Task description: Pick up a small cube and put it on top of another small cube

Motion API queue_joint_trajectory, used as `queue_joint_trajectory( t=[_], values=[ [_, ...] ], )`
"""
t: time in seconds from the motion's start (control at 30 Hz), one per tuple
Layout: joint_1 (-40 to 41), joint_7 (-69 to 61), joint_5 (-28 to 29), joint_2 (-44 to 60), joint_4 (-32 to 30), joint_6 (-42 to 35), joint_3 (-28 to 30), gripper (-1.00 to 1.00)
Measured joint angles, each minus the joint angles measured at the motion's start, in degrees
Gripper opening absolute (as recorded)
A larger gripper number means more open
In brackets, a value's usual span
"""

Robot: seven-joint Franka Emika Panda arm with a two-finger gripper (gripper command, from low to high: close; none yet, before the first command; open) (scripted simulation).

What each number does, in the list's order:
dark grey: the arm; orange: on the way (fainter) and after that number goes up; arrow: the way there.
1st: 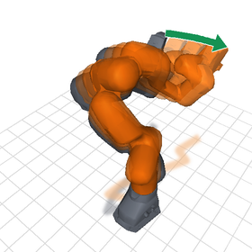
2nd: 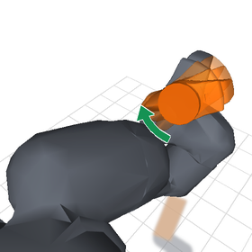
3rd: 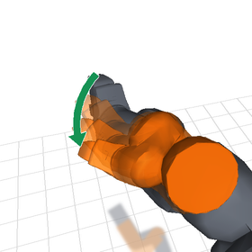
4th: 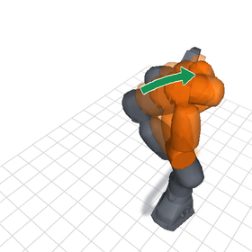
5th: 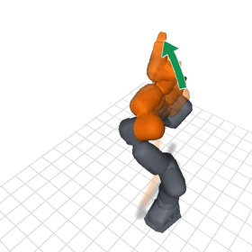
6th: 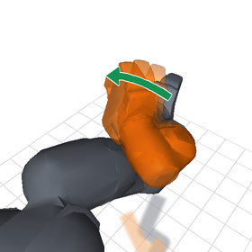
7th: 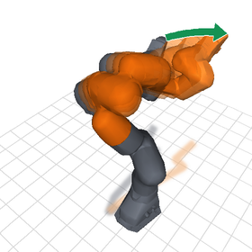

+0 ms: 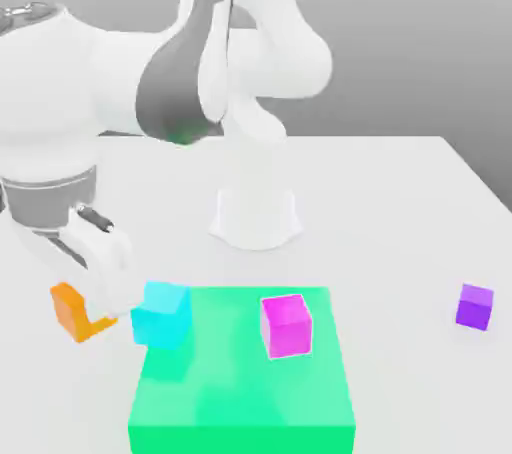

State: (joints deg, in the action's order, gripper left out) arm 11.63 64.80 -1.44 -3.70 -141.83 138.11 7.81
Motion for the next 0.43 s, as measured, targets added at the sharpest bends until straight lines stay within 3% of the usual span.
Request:
queue_joint_trajectory(
  t=[0.17, 0.3, 0.33, 0.43],
  values=[
    [-1.22, -1.40, 2.60, -9.99, -5.85, -4.04, -2.03, -1.00],
    [-1.52, -2.03, 2.60, -6.05, -9.02, 3.06, -2.30, -1.00],
    [-1.53, -2.15, 2.49, -4.61, -9.63, 5.10, -2.30, 1.00],
    [-1.53, -2.15, 2.48, -4.61, -9.63, 5.10, -2.30, 1.00]
  ],
)
